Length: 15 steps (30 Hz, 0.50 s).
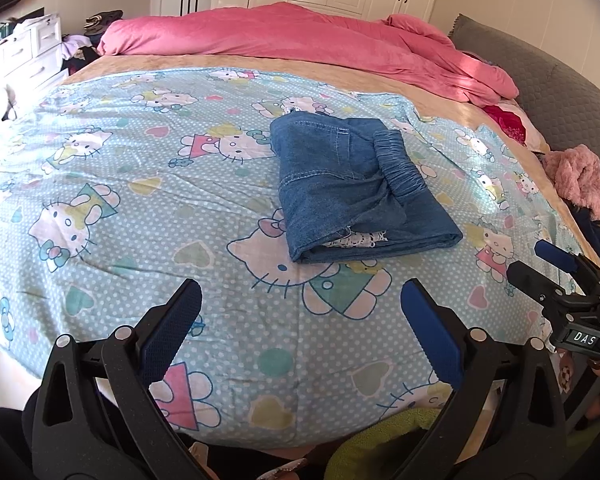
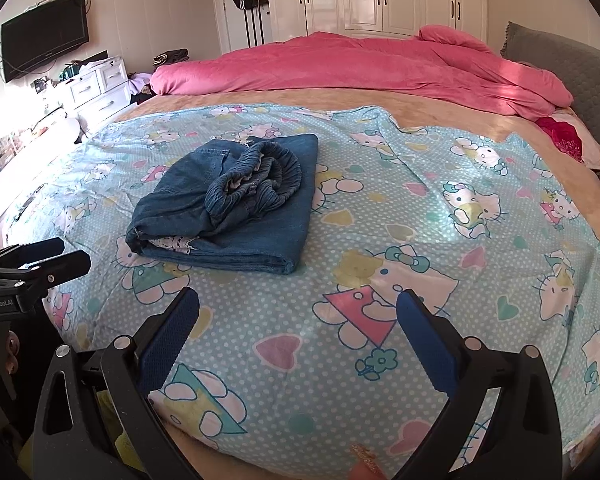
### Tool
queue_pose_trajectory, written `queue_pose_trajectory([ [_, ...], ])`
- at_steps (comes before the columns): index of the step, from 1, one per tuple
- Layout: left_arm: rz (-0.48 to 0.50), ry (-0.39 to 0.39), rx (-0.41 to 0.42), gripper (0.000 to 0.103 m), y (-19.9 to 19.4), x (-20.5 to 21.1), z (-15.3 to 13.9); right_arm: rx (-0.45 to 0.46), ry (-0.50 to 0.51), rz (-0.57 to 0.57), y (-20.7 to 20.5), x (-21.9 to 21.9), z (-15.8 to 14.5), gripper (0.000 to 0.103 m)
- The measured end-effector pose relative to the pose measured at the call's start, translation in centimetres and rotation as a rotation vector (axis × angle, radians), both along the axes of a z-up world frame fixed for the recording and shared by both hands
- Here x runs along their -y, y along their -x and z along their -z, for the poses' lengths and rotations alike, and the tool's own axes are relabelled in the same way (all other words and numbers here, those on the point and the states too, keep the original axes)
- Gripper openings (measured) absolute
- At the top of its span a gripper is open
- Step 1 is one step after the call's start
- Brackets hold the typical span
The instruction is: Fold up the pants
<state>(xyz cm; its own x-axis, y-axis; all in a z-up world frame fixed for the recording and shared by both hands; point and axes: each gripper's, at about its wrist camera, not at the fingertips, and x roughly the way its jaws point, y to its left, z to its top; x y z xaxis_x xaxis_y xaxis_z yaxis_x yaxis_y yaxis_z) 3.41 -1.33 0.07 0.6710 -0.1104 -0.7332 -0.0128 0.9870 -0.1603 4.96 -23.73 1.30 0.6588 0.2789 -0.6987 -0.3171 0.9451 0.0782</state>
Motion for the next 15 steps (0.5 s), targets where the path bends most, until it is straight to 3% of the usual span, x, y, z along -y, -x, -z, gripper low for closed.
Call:
queue_pose_trajectory([
  [15,0.0,-0.006,-0.001,0.094,-0.1,0.04,0.04,0.0,-0.001,0.001,0.04,0.07,0.0,0.098],
])
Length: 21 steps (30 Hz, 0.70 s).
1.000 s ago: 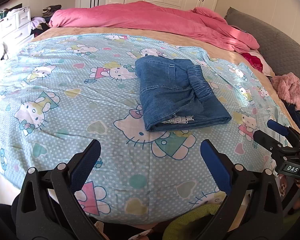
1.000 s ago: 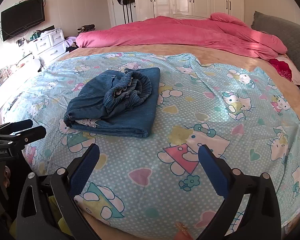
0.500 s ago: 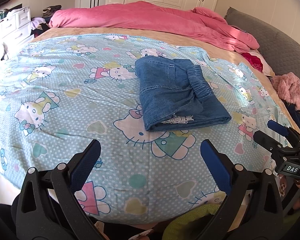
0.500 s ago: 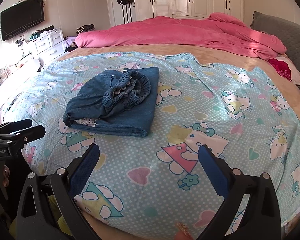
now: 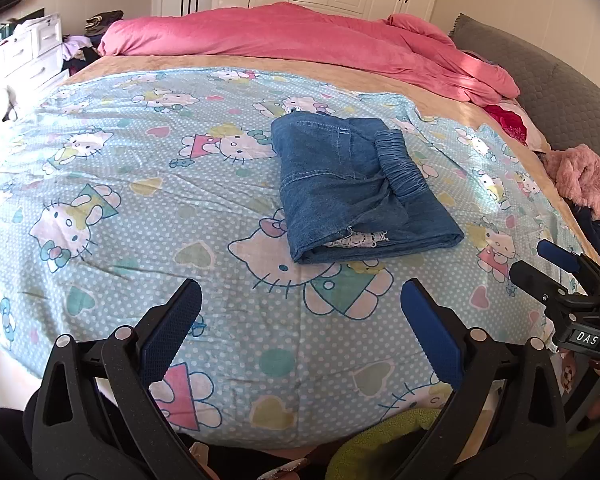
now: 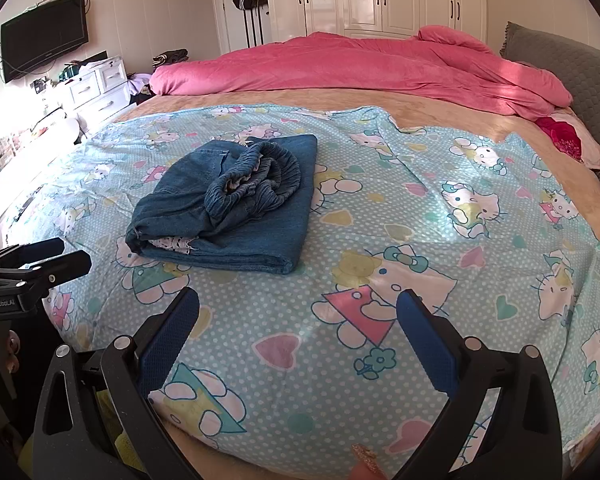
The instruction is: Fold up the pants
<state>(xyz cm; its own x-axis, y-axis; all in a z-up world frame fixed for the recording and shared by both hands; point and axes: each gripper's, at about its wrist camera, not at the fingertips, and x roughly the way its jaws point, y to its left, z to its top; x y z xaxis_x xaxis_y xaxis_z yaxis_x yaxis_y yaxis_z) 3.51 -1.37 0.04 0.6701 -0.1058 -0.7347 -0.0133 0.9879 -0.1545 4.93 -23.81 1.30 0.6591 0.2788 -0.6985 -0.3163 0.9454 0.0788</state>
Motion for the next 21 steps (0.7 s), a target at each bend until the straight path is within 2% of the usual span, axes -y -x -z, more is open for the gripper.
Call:
queue_pose_trajectory([
  [21,-0.006,-0.008,-0.006,0.094,-0.09,0.06,0.02,-0.004,0.001,0.005,0.12,0.2,-0.03,0.098],
])
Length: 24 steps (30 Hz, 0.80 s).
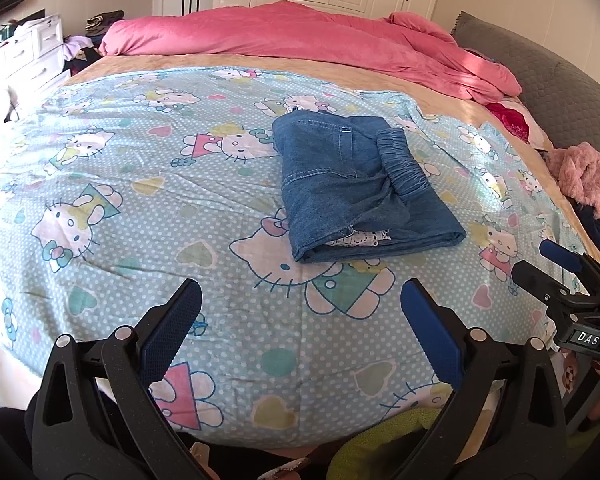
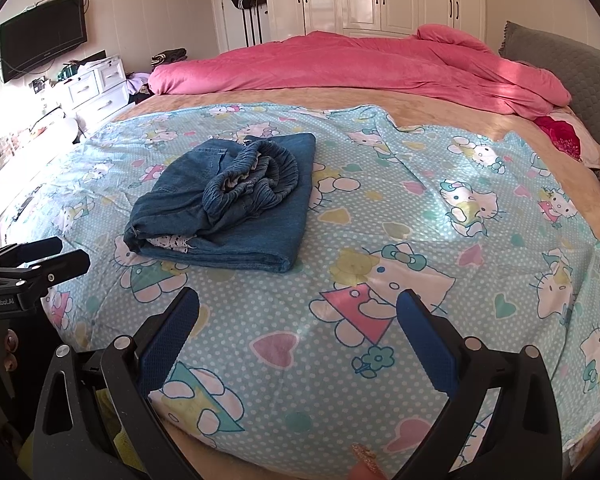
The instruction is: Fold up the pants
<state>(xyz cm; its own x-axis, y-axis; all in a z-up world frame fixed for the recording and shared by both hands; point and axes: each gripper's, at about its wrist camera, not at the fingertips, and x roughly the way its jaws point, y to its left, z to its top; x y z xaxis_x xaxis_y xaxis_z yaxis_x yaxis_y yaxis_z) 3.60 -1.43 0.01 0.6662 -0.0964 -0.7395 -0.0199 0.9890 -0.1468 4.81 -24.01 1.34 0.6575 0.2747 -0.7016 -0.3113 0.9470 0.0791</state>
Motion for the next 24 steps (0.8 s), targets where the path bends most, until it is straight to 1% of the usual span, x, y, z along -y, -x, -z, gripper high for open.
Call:
queue_pose_trajectory([
  [24,0.0,0.001,-0.01,0.094,-0.02,-0.38,0.27,-0.002,0.014,0.016,-0.52,0.09,-0.01,0.099],
])
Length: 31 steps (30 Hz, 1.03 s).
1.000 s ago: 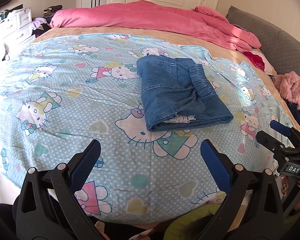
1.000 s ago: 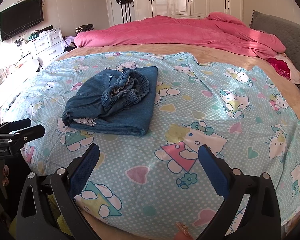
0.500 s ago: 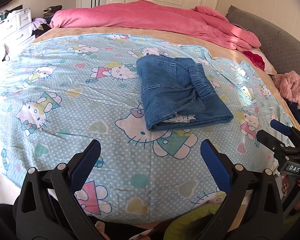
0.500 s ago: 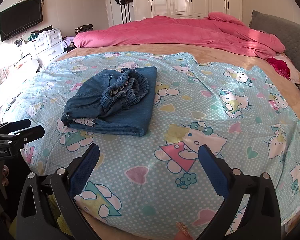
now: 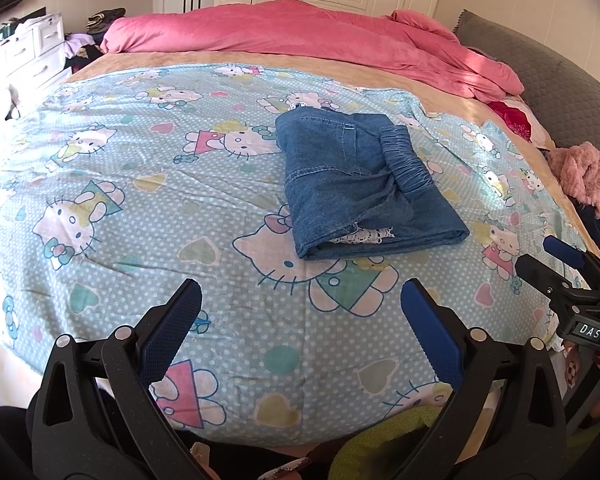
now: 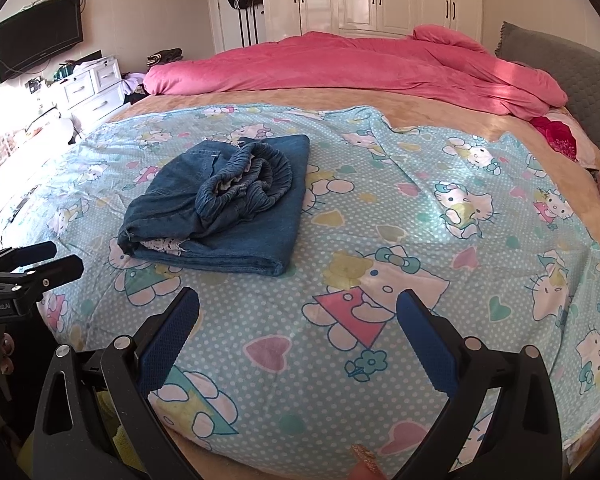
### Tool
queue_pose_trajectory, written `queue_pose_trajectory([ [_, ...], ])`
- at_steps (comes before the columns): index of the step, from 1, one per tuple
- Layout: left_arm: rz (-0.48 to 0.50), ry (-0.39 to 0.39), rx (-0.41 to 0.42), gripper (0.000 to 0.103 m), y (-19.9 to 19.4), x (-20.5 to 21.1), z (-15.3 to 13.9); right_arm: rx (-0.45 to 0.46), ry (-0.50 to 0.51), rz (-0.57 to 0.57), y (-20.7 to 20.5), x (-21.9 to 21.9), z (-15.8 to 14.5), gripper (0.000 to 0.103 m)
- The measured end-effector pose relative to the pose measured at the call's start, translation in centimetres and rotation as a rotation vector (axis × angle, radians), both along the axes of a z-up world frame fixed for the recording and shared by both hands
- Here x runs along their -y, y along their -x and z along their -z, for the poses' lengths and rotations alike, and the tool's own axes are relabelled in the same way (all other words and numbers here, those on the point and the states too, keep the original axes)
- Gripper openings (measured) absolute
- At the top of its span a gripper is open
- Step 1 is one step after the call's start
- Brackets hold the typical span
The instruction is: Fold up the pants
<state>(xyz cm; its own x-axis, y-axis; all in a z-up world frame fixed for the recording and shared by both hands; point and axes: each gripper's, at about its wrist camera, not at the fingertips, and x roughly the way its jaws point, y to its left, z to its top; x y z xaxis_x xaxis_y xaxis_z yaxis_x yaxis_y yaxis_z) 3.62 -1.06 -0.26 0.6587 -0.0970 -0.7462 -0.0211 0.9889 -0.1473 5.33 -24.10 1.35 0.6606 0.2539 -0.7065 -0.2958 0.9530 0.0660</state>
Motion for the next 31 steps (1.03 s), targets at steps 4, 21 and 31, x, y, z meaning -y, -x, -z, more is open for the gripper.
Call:
queue_pose_trajectory([
  [4,0.002,0.003,-0.001,0.094,0.0,-0.1,0.0,-0.005,0.008,0.01,-0.2,0.1,0.1,0.099],
  [21,0.006,0.021,-0.021,0.094,-1.7,-2.8,0.1,-0.044,0.033,0.098,-3.4,2.5,2.2,0.098],
  [31,-0.307,-0.102,-0.178,0.094,-11.7,-18.4,3.0,-0.101,0.165,0.572,-15.8,21.5,3.2,0.099],
])
